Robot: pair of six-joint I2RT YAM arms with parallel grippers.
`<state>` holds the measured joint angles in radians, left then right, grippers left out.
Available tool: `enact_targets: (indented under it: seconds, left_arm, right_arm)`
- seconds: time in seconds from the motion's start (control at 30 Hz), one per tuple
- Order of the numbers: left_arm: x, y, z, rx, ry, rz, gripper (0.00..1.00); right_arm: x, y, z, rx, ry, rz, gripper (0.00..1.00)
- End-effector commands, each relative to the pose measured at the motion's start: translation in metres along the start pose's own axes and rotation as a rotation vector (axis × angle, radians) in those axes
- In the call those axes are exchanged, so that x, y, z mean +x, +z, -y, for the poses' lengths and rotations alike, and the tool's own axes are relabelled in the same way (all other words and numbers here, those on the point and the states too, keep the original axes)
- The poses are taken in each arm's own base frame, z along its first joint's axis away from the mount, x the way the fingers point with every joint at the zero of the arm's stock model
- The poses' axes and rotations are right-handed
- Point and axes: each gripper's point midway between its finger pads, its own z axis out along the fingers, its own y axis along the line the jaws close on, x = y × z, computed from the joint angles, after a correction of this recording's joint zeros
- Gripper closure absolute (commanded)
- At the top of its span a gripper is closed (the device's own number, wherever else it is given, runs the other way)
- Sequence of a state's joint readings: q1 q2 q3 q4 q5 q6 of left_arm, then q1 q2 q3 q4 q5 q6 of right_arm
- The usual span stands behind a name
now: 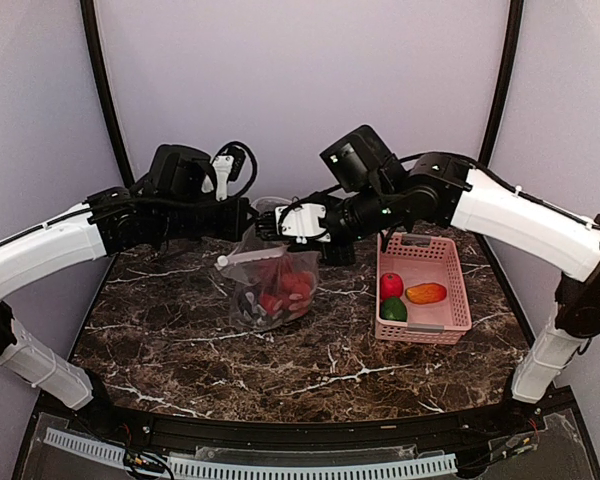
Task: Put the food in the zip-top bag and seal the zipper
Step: Adjust the zipper food storage bag at the center of the board.
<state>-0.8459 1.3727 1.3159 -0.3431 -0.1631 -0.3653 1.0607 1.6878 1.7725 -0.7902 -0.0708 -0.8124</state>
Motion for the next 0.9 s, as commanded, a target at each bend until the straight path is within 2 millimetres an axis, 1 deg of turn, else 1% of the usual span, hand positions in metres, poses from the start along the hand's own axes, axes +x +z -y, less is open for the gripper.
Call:
enact_targets:
  seconds: [0.0, 0.03, 0.1, 0.17, 0.23, 0.27, 0.3, 0.33, 0.37, 0.4, 0.47, 0.53, 0.6, 0.63, 0.7, 0.77, 0.83, 0.87]
  left_arm:
    - [-0.027, -0.027, -0.012, -0.077, 0.082, 0.055, 0.99]
    - [-0.038, -0.034, -0.011, -0.076, 0.088, 0.083, 0.99]
    - [-0.050, -0.042, -0.009, -0.077, 0.112, 0.109, 0.99]
    - [-0.050, -0.041, -0.008, -0.076, 0.126, 0.098, 0.99]
    - [-0.038, -0.030, -0.008, -0.074, 0.131, 0.050, 0.99]
    - [-0.027, -0.021, -0.008, -0.074, 0.129, 0.009, 0.99]
    - [-0.021, -0.017, -0.008, -0.072, 0.128, -0.013, 0.99]
    - [-0.011, -0.009, -0.008, -0.068, 0.124, -0.048, 0.99]
    - [-0.006, -0.005, -0.008, -0.069, 0.119, -0.068, 0.99]
    - [-0.003, -0.003, -0.007, -0.059, 0.116, -0.078, 0.99]
    - [-0.002, -0.002, -0.004, -0.042, 0.108, -0.079, 0.99]
    - [-0.007, -0.006, -0.001, -0.028, 0.102, -0.062, 0.99]
    - [-0.014, -0.011, 0.000, -0.019, 0.097, -0.037, 0.99]
    - [-0.018, -0.015, 0.001, -0.015, 0.095, -0.019, 0.99]
    - [-0.020, -0.018, 0.001, -0.016, 0.095, -0.005, 0.99]
    - [-0.019, -0.019, 0.000, -0.019, 0.097, -0.006, 0.99]
    - [-0.018, -0.019, -0.001, -0.022, 0.099, -0.012, 0.99]
    - [-0.017, -0.018, -0.002, -0.024, 0.099, -0.015, 0.99]
  right_arm:
    - [-0.007, -0.002, -0.002, -0.001, -0.019, 0.015, 1.00]
    - [-0.007, -0.002, -0.002, -0.002, -0.019, 0.018, 1.00]
    - [-0.011, -0.005, -0.001, -0.005, -0.011, 0.033, 1.00]
    - [-0.018, -0.011, 0.001, -0.001, -0.001, 0.061, 1.00]
    - [-0.033, -0.025, 0.006, -0.004, 0.035, 0.121, 1.00]
    - [-0.044, -0.035, 0.005, -0.022, 0.050, 0.169, 1.00]
    - [-0.053, -0.044, 0.004, -0.034, 0.053, 0.208, 1.00]
    - [-0.056, -0.047, 0.003, -0.043, 0.054, 0.223, 1.00]
    - [-0.054, -0.044, 0.003, -0.041, 0.051, 0.214, 1.00]
    - [-0.048, -0.036, 0.004, -0.035, 0.046, 0.185, 1.00]
    - [-0.032, -0.018, 0.005, -0.012, 0.036, 0.115, 1.00]
    - [-0.020, -0.004, 0.001, -0.014, 0.035, 0.077, 1.00]
    - [-0.016, 0.002, -0.001, -0.020, 0.040, 0.070, 1.00]
    - [-0.016, 0.002, -0.003, -0.025, 0.044, 0.074, 1.00]
    - [-0.018, 0.000, -0.002, -0.029, 0.057, 0.085, 1.00]
    - [-0.023, -0.007, 0.000, -0.023, 0.061, 0.103, 1.00]
    - [-0.028, -0.015, 0.001, -0.019, 0.064, 0.122, 0.94]
    - [-0.031, -0.020, 0.002, -0.019, 0.066, 0.134, 0.87]
